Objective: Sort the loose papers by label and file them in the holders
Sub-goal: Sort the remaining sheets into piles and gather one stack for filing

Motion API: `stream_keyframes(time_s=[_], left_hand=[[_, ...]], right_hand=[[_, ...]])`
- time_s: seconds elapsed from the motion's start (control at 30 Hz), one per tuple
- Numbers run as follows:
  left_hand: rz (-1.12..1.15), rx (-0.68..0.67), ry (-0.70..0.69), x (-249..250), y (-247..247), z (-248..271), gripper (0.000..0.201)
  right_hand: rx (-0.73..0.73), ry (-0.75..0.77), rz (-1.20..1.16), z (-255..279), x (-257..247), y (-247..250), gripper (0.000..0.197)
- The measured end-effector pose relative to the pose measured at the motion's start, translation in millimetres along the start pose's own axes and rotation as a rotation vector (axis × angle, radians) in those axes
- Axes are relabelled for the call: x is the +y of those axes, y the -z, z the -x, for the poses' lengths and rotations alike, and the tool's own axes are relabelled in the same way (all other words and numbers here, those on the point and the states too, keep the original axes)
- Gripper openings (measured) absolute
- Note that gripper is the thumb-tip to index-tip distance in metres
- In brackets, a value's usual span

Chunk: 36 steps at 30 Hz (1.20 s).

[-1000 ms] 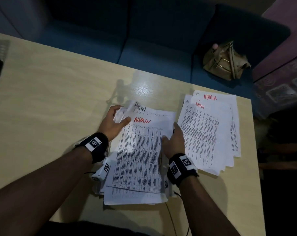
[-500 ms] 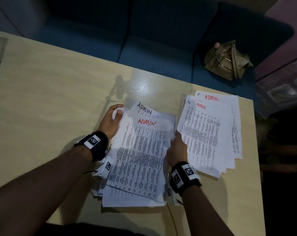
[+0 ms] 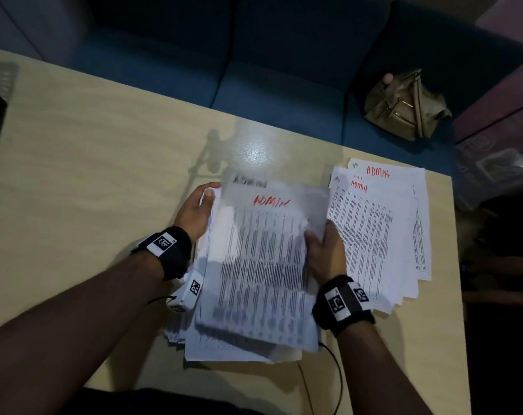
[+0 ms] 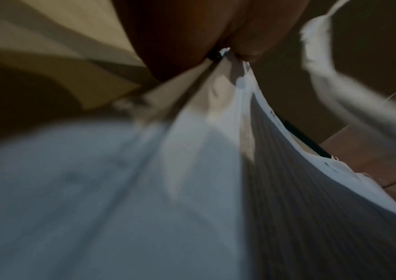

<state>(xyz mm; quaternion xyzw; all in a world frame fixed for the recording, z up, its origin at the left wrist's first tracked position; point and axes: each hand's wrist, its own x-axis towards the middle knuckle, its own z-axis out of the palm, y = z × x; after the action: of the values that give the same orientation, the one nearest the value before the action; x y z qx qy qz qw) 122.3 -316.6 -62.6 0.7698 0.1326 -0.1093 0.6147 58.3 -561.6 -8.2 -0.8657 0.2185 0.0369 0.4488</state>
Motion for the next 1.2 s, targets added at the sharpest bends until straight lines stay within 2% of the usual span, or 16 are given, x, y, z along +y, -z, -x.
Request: stream_keyframes(time_s=[0.1, 0.17, 0.23, 0.3, 0.4, 0.5, 0.6, 0.63, 0.67, 0.73, 0.8, 0.87, 0.97, 1.03, 1.1, 1.2], left_hand=[[0.074, -0.056, 0.091, 4.3, 0.0, 5.4, 0.042], [0.075, -0.104, 0.116, 8.8, 2.5, 9.1, 0.060], [0.150, -0.147, 0.130, 11.9, 4.0, 11.5, 0.064], [0.176, -0.173, 0.084, 16.0, 4.2, 14.8, 0.053], [-0.073, -0.250, -0.009, 19.9, 2.7, 18.8, 0.034], [-0.192, -0.183, -0.081, 16.7, -1.5, 15.5, 0.020], [-0.158, -0.052, -0.085, 13.4, -2.7, 10.4, 0.013], [-0.151, -0.016, -0.072, 11.9, -1.4, 8.7, 0.010], [-0.143, 0.009, -0.055, 11.3, 0.0, 7.4, 0.009], [-0.143, 0.027, -0.049, 8.3, 4.5, 3.7, 0.013], [-0.154, 0.004, -0.041, 3.7, 10.0, 0.6, 0.014], [-0.134, -0.071, 0.004, 3.6, 14.4, 2.9, 0.013], [-0.218, -0.243, 0.027, 4.3, 17.2, 6.5, 0.046], [-0.298, -0.263, -0.012, 4.4, 16.4, 5.1, 0.052], [-0.296, -0.238, -0.034, 3.2, 15.7, 1.5, 0.051], [-0.295, -0.208, -0.046, -0.3, 15.0, 0.0, 0.045]], right_hand=[[-0.153, 0.069, 0.228, -0.6, 4.1, -9.1, 0.017], [-0.152, 0.031, 0.264, -3.9, 7.8, -19.6, 0.018], [-0.158, -0.015, 0.306, -5.8, 10.0, -31.1, 0.027], [-0.157, -0.038, 0.339, -5.4, 10.5, -39.5, 0.038], [-0.134, -0.023, 0.391, -5.4, 10.9, -43.8, 0.052], [-0.110, 0.003, 0.393, -7.7, 12.4, -40.2, 0.061], [-0.106, 0.133, 0.456, -10.9, 16.4, -26.5, 0.043], [-0.032, 0.150, 0.440, -15.5, 22.0, -18.3, 0.037], [0.094, 0.099, 0.369, -21.2, 27.7, -7.3, 0.036], [0.330, -0.124, 0.334, -34.0, 43.7, 21.5, 0.037], [0.383, -0.393, 0.460, -40.4, 64.3, 54.8, 0.049], [0.370, -0.564, 0.479, -38.4, 82.1, 81.5, 0.070], [0.296, -0.586, 0.453, -35.2, 102.5, 97.4, 0.095], [0.248, -0.548, 0.440, -35.4, 106.0, 101.5, 0.101], [0.195, -0.523, 0.363, -36.0, 105.1, 102.9, 0.095], [0.195, -0.503, 0.309, -30.3, 97.8, 103.2, 0.065]])
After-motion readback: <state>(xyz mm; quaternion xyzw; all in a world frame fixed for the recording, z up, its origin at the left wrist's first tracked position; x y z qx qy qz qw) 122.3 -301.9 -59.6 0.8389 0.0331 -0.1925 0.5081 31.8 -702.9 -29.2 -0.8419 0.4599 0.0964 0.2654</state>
